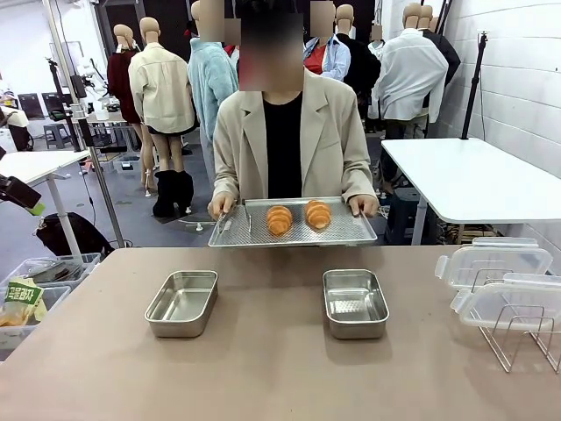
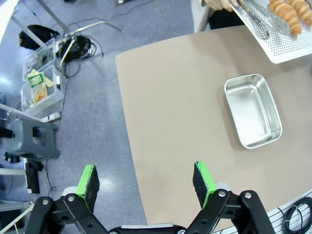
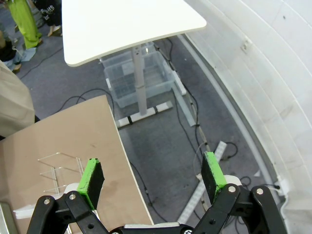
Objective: Place the bread in airtight containers.
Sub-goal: Lift both Airtight Container.
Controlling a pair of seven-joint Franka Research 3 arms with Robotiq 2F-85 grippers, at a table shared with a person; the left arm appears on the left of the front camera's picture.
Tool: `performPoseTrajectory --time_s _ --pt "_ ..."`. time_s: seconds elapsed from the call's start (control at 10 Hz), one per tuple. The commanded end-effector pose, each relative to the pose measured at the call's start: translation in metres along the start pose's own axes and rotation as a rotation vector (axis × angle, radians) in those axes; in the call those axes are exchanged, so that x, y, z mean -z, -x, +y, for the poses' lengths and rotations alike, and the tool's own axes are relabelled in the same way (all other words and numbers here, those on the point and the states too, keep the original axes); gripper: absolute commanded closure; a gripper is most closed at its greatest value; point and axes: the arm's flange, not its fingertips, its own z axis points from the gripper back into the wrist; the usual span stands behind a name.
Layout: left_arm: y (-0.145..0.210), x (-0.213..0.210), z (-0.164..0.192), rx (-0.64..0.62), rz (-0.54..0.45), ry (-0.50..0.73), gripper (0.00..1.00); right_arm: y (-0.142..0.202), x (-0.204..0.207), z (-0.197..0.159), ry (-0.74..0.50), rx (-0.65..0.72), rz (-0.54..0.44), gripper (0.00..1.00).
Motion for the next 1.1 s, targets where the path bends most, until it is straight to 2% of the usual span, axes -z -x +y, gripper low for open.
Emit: performPoseTrajectory --time_s 0.0,0.1,0.2,0.3,0.5,0.7,0.9,1.0 --pt "0.000 0.000 0.000 0.000 0.000 0.000 0.00 0.000 0.000 0.000 0.000 0.000 0.000 0.00" --pt "-0.014 0.001 -0.021 0.042 0.013 -0.008 0.00 -0.009 -0.021 0.031 -0.072 -0.004 -0.041 0.00" --pt "-0.029 -0.002 -0.044 0.072 -0.027 -0.015 0.00 -0.017 -0.043 0.061 -0.144 -0.035 -0.059 0.00" --pt "-0.042 -0.005 -0.066 0.094 -0.041 0.012 0.00 -0.024 -0.060 0.090 -0.144 -0.050 -0.042 0.00" --pt "-0.061 0.006 -0.100 0.075 -0.006 0.081 0.00 -0.029 -0.085 0.150 -0.275 -0.078 0.053 0.00" --pt "-0.068 0.043 -0.110 -0.035 0.095 0.152 0.00 0.004 -0.087 0.226 -0.318 -0.134 0.273 0.00" --pt "-0.062 0.071 -0.120 -0.132 0.111 0.223 0.00 0.055 -0.085 0.268 -0.313 -0.183 0.402 0.00" --pt "-0.058 0.050 -0.119 -0.003 0.085 0.149 0.00 0.063 -0.086 0.273 -0.330 -0.182 0.379 0.00"
